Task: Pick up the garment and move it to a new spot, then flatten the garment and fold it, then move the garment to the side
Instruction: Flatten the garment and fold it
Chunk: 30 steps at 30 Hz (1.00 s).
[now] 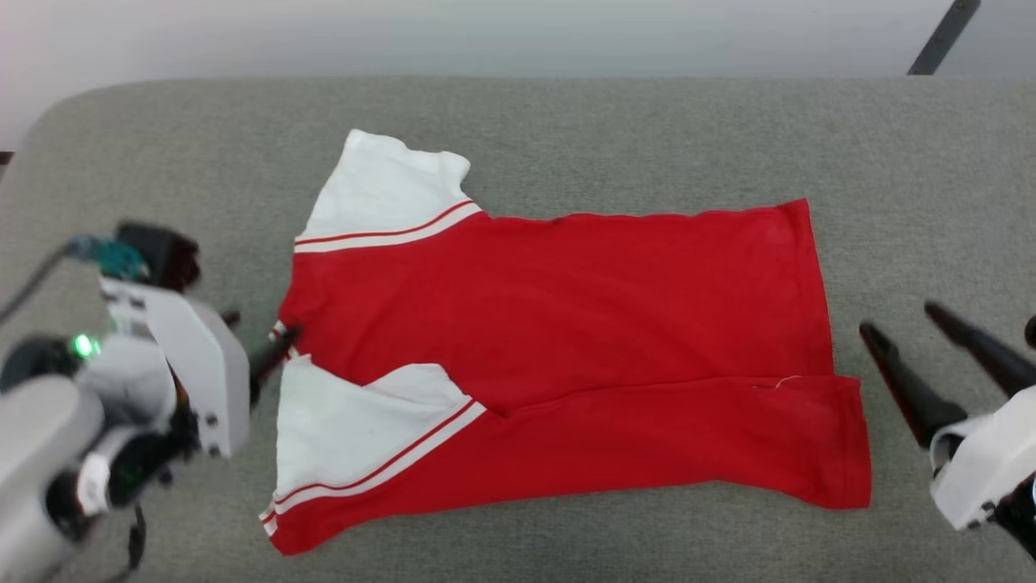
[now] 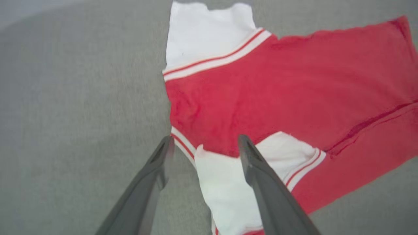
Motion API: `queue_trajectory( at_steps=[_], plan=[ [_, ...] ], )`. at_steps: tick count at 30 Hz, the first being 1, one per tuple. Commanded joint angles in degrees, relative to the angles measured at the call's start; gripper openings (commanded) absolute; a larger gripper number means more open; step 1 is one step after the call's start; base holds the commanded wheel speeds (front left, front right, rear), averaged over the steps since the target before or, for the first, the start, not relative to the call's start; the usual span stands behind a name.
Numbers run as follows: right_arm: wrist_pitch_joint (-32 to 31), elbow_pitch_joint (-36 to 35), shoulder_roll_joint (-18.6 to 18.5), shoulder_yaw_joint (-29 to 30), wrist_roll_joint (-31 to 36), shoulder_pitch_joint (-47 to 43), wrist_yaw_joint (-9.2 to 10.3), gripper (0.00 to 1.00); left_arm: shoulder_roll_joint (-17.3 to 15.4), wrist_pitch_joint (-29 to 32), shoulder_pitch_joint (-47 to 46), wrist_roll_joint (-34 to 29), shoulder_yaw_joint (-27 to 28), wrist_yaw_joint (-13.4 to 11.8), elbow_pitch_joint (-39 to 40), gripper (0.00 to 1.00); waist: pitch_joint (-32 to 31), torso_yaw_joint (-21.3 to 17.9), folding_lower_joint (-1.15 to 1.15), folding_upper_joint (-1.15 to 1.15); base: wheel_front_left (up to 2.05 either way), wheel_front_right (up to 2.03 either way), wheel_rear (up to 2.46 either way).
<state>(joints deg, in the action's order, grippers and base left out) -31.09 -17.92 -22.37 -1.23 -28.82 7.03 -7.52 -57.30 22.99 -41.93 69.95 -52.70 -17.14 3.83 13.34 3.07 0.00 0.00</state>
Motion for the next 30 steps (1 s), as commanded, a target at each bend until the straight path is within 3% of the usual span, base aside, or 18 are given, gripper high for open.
queue_trajectory(
  at_steps=[1,7,14,23,30],
  plan=[
    [3.33,-0.46,0.10,-0.66,0.80,1.27,0.05,1.00,0.32,-1.23,-1.81,-1.58,0.66,1.12,-0.94,1.00,0.77,-1.00,0.00,0.00,0.00,0.00,0.00],
    [16.37,-1.06,0.33,-3.22,4.48,4.28,0.05,1.00,2.19,-4.97,-8.64,-5.89,2.33,5.85,-7.10,1.00,3.06,-3.62,0.00,0.00,0.00,0.00,0.00],
    [25.73,-0.44,0.91,-5.80,7.29,6.61,0.05,1.00,4.57,-6.82,-15.50,-8.85,3.22,10.54,-15.52,1.00,6.86,-6.70,0.00,0.00,0.00,0.00,0.00],
    [30.20,0.94,2.12,-7.36,6.93,8.96,0.05,1.00,6.34,-1.64,-24.42,-9.28,3.17,15.80,-27.24,1.00,14.72,-10.80,0.00,0.00,0.00,0.00,0.00],
    [31.46,1.84,2.54,-8.84,6.34,10.46,0.06,1.00,6.86,6.78,-29.48,-7.06,3.06,17.12,-34.62,1.00,19.10,-12.67,0.00,0.00,0.00,0.00,0.00]
  ],
)
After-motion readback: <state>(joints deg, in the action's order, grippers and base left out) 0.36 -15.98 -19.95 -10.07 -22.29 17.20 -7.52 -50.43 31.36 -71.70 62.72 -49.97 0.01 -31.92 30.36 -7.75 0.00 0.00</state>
